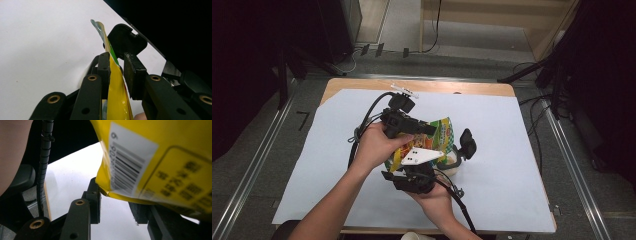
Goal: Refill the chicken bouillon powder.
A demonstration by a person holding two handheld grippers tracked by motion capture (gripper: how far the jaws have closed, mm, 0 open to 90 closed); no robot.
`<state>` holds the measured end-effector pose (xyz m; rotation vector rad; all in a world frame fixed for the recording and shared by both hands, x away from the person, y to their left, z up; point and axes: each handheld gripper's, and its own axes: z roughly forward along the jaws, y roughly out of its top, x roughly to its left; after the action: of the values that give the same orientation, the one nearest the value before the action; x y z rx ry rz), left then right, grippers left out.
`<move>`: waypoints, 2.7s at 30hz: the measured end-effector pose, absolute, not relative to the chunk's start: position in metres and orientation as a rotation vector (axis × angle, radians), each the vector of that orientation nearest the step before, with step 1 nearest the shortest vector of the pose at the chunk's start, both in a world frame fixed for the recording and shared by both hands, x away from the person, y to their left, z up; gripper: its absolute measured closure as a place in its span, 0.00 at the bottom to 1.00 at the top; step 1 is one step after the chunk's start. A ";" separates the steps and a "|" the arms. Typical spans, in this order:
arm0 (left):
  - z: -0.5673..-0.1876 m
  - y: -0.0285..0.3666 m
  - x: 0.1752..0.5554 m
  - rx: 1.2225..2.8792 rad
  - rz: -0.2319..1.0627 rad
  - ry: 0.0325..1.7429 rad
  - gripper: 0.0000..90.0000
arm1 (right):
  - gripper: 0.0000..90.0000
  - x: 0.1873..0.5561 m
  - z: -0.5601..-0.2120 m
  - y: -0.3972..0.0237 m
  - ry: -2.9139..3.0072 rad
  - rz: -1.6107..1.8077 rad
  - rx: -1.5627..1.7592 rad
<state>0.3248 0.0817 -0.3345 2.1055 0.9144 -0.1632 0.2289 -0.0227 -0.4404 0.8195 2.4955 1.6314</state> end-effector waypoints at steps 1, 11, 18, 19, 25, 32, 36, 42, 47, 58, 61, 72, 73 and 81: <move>-0.334 0.081 0.324 2.103 -0.168 0.914 0.85 | 0.74 0.229 -0.440 -0.023 2.495 1.634 0.819; -0.336 0.083 0.328 2.101 -0.178 0.934 0.85 | 0.74 0.229 -0.439 -0.023 2.504 1.630 0.815; -0.338 0.084 0.329 2.098 -0.183 0.934 0.85 | 0.73 0.229 -0.439 -0.023 2.507 1.621 0.814; -0.338 0.084 0.329 2.097 -0.183 0.933 0.85 | 0.73 0.230 -0.440 -0.023 2.508 1.618 0.811; -0.337 0.084 0.328 2.097 -0.180 0.929 0.85 | 0.73 0.229 -0.439 -0.023 2.505 1.615 0.806; -0.338 0.084 0.329 2.094 -0.186 0.931 0.85 | 0.73 0.230 -0.440 -0.023 2.508 1.614 0.808; -0.337 0.085 0.329 2.093 -0.185 0.931 0.85 | 0.73 0.230 -0.439 -0.023 2.510 1.607 0.803; -0.338 0.085 0.330 2.091 -0.193 0.930 0.85 | 0.73 0.230 -0.440 -0.022 2.511 1.602 0.798; -0.338 0.085 0.330 2.095 -0.188 0.931 0.85 | 0.73 0.230 -0.440 -0.022 2.509 1.605 0.801; -0.337 0.082 0.329 2.097 -0.185 0.929 0.85 | 0.73 0.229 -0.441 -0.024 2.497 1.616 0.805; -0.338 0.083 0.329 2.095 -0.185 0.925 0.85 | 0.73 0.229 -0.441 -0.023 2.497 1.612 0.803; -0.338 0.082 0.329 2.103 -0.179 0.923 0.85 | 0.73 0.229 -0.442 -0.023 2.492 1.612 0.807; -0.338 0.082 0.329 2.102 -0.178 0.921 0.85 | 0.74 0.229 -0.442 -0.023 2.492 1.611 0.802; -0.334 0.084 0.327 2.069 -0.146 0.908 0.85 | 0.73 0.233 -0.441 -0.024 2.479 1.597 0.785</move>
<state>0.3269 0.0836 -0.3343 2.0690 0.9076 -0.1459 0.2329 -0.0243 -0.4406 0.7853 2.4791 1.5972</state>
